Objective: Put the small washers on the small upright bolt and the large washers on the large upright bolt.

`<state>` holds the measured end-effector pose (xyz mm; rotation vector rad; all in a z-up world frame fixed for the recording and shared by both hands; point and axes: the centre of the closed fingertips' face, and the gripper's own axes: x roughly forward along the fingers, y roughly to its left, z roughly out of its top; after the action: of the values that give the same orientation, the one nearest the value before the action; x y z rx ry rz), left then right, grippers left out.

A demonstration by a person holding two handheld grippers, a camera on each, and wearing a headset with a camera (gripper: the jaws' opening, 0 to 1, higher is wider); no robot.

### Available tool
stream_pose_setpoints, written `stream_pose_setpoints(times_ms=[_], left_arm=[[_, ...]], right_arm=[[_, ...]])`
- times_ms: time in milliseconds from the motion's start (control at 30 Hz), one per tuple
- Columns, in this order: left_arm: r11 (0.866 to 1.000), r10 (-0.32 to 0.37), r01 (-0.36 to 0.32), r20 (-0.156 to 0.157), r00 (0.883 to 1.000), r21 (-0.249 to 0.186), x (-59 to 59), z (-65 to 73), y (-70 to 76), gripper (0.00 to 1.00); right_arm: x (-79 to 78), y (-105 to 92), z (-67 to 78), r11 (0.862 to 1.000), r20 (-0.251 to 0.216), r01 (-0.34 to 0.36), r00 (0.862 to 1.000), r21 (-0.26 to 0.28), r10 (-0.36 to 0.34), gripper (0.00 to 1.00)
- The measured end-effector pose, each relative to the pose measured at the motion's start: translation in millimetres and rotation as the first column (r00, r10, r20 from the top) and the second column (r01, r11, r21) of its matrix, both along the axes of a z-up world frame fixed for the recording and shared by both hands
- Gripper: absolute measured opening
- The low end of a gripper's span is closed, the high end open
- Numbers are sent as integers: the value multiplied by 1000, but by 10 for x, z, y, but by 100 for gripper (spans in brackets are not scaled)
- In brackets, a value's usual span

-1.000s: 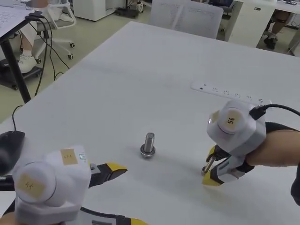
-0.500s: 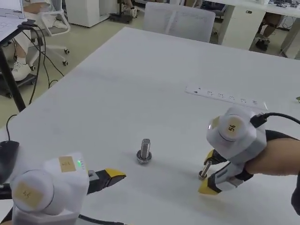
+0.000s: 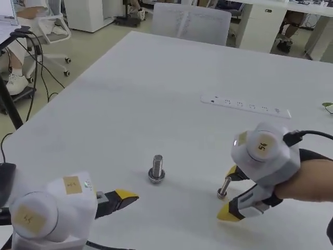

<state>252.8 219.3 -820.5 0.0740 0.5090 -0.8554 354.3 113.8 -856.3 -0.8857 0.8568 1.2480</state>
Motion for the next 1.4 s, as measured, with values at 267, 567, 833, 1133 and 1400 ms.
stream_pose_setpoints(times_ms=[267, 567, 833, 1133, 1400], left_arm=[[1000, -2, 2, -1, 1000, 1, 5, -1, 1, 74], [1000, 0, 0, 1, 1000, 0, 13, 2, 4, 74], [1000, -4, 4, 5, 1000, -2, 22, 10, -4, 74], [1000, -11, 11, 8, 1000, -1, 36, 14, -17, 74], [1000, -19, 19, 11, 1000, -5, 39, 15, -35, 75]], right_arm=[[-44, 7, 13, 999, 17, 22, 1000, 49, -23, 64], [-69, -24, 56, 994, 39, 51, 998, 95, -55, 73], [-103, -41, 111, 987, 52, 79, 995, 139, -87, 78], [-183, -93, 166, 973, 66, 113, 990, 202, -128, 83], [-290, -153, 206, 957, 65, 145, 984, 250, -166, 85]])
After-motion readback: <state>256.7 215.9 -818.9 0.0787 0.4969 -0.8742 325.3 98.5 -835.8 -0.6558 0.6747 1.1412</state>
